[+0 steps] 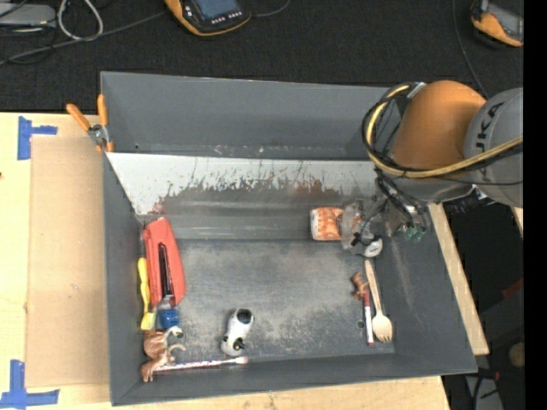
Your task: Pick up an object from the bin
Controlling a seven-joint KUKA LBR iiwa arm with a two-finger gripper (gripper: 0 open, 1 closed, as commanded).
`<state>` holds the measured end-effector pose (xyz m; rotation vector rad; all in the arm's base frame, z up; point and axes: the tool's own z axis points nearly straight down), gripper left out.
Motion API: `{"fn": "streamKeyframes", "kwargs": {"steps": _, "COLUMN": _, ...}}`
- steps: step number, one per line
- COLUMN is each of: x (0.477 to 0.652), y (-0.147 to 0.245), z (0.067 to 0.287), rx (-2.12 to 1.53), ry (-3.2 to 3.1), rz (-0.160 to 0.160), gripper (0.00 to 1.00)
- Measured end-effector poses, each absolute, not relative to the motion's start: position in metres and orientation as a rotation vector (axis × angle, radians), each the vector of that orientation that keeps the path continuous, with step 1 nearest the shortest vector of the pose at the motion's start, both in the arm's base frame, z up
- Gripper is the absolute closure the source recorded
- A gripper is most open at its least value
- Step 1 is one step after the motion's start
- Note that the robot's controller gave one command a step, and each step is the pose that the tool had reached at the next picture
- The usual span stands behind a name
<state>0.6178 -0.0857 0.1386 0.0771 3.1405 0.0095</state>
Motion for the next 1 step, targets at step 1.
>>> {"fn": "streamKeyframes", "kwargs": {"steps": 1, "x": 0.6177, "y": -0.0855, "z": 0.1642, "rx": 0.076, "ry": 3.141, "rz": 0.010, "gripper": 1.00}}
